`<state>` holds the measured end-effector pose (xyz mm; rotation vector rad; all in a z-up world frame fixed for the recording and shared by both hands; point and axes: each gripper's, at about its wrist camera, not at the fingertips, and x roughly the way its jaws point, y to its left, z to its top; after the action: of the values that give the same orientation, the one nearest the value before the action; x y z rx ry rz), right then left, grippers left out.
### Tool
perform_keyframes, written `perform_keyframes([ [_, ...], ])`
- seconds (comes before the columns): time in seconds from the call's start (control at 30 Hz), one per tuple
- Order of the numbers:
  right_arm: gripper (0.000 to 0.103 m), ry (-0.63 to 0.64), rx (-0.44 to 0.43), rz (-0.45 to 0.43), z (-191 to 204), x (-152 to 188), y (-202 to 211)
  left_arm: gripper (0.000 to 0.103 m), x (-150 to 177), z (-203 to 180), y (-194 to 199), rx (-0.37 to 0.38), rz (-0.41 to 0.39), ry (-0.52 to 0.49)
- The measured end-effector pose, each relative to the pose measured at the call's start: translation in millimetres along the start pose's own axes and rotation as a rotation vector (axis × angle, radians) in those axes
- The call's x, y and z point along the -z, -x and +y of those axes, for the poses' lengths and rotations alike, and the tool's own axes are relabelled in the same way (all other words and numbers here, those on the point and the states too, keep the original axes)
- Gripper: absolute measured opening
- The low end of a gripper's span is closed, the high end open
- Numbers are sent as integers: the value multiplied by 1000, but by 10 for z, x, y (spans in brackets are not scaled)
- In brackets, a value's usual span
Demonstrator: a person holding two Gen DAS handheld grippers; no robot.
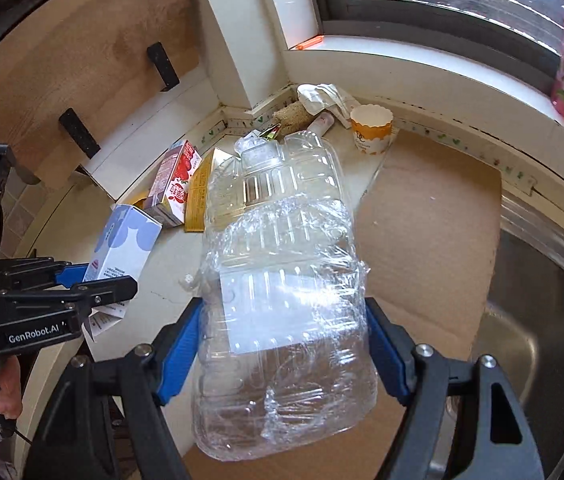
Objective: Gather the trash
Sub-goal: 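Grasp the white-and-blue milk carton with the left tool while the right tool grasps the clear clamshell box, then carry the carton with the left tool while the right tool carries the clamshell box over the bin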
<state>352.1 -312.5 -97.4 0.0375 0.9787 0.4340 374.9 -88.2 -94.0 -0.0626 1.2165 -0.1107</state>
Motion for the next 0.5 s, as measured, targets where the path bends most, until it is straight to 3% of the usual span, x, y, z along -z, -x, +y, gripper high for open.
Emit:
perform_keyframes([
  [0.23, 78, -111, 30, -56, 296, 603, 506, 33, 635, 130, 506, 6, -94, -85],
  [0.5, 78, -169, 48, -97, 955, 1334, 869, 33, 1527, 393, 774, 72, -84, -152],
])
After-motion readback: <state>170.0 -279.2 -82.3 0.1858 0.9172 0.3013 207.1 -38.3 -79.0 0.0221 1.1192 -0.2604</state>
